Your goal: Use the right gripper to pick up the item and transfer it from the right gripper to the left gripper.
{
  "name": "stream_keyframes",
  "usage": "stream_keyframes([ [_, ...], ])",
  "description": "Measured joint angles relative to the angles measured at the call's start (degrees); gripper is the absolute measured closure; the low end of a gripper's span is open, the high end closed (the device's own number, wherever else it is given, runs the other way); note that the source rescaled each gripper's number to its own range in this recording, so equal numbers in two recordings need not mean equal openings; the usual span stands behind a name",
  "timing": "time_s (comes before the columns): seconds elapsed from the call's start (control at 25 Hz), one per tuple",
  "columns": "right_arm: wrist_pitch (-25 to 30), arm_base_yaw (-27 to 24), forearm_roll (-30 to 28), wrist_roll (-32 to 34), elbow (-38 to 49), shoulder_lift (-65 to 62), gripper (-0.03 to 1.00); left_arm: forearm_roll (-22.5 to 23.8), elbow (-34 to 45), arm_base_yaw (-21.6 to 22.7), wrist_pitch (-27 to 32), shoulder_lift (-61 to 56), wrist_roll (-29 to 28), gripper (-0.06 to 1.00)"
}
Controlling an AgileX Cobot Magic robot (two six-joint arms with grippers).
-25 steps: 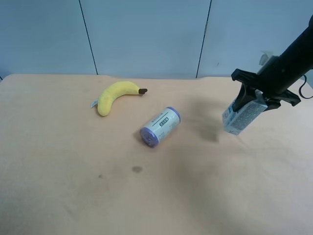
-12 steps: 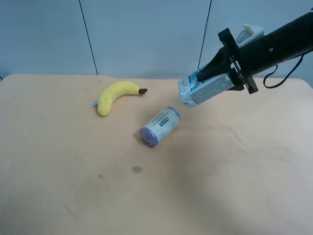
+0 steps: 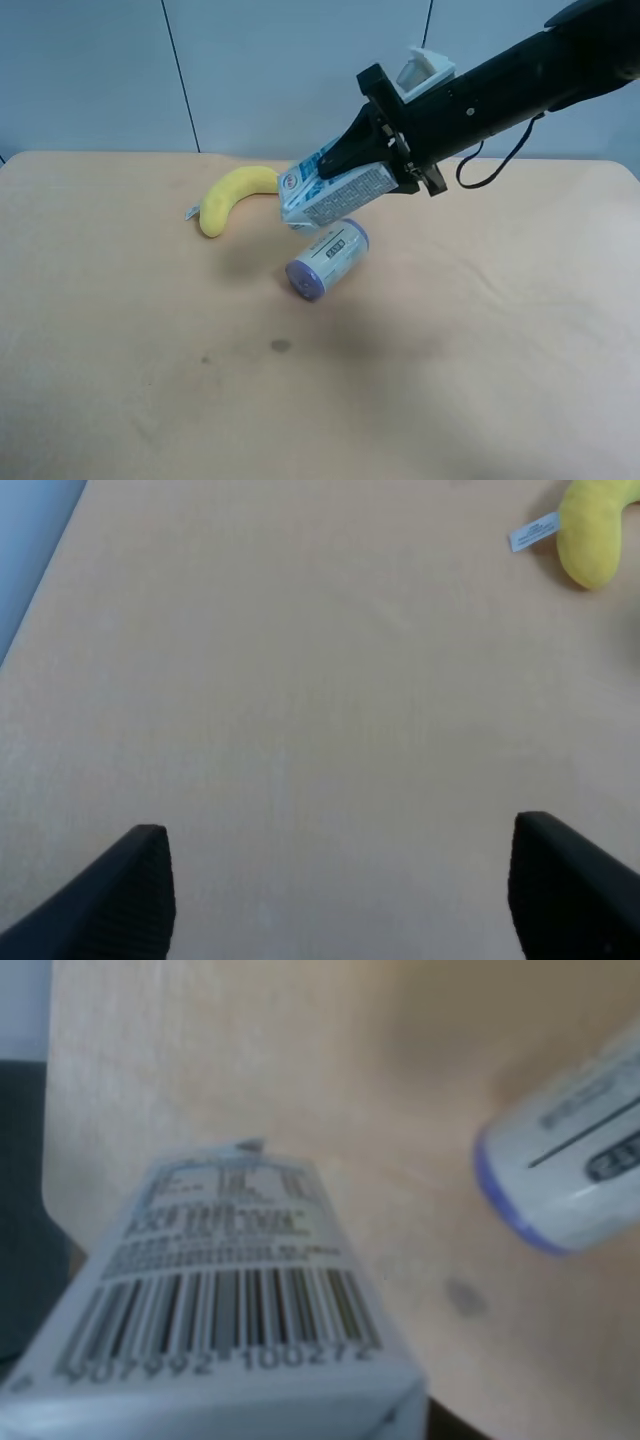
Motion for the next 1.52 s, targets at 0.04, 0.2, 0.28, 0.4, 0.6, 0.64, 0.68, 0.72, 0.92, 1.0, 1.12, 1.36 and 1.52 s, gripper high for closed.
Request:
stream_keyframes([
  [0.04, -0.02, 0.57, 0.57, -0.03, 0.00, 0.85, 0.97, 0.00, 0.00, 0.00, 0.00, 0.00, 0.00, 0.25],
  [0.2, 0.22, 2.26, 3.28, -2.27, 0.00, 4.06, 0.97, 0.00, 0.00, 0.00, 0.00, 0.00, 0.00, 0.25],
  [0.28, 0.79, 2.73, 5.66, -3.82, 0.00, 5.27, 0.97, 0.00, 0.00, 0.00, 0.00, 0.00, 0.00, 0.25],
  [0.4, 1.15, 3.00, 8.93, -5.97, 0.00, 6.51, 0.97, 0.00, 0.00, 0.00, 0.00, 0.00, 0.00, 0.25],
  [0.6, 1.89, 3.00, 13.40, -9.34, 0.00, 6.71, 0.97, 0.00, 0.00, 0.00, 0.00, 0.00, 0.00, 0.25],
  [0.64, 2.08, 3.00, 13.58, -9.58, 0.00, 6.71, 0.97, 0.00, 0.00, 0.00, 0.00, 0.00, 0.00, 0.25],
  [0.68, 2.08, 3.00, 13.59, -9.86, 0.00, 6.71, 0.97, 0.00, 0.00, 0.00, 0.00, 0.00, 0.00, 0.25],
  [0.72, 2.08, 3.00, 13.64, -10.02, 0.00, 6.71, 0.97, 0.00, 0.00, 0.00, 0.00, 0.00, 0.00, 0.25],
  [0.92, 2.03, 3.27, 15.50, -11.62, 0.00, 6.79, 0.97, 0.00, 0.00, 0.00, 0.00, 0.00, 0.00, 0.25],
  [1.0, 2.07, 4.09, 15.72, -12.14, -0.60, 7.02, 0.97, 0.00, 0.00, 0.00, 0.00, 0.00, 0.00, 0.25],
  [1.12, 2.15, 6.14, 15.84, -12.44, -2.93, 8.56, 0.97, 0.00, 0.00, 0.00, 0.00, 0.00, 0.00, 0.25],
  [1.36, 2.39, 8.35, 16.20, -12.01, -6.80, 13.00, 0.97, 0.00, 0.00, 0.00, 0.00, 0.00, 0.00, 0.25],
  [1.52, 2.33, 8.25, 16.12, -11.95, -6.95, 15.08, 0.97, 0.00, 0.00, 0.00, 0.00, 0.00, 0.00, 0.25],
])
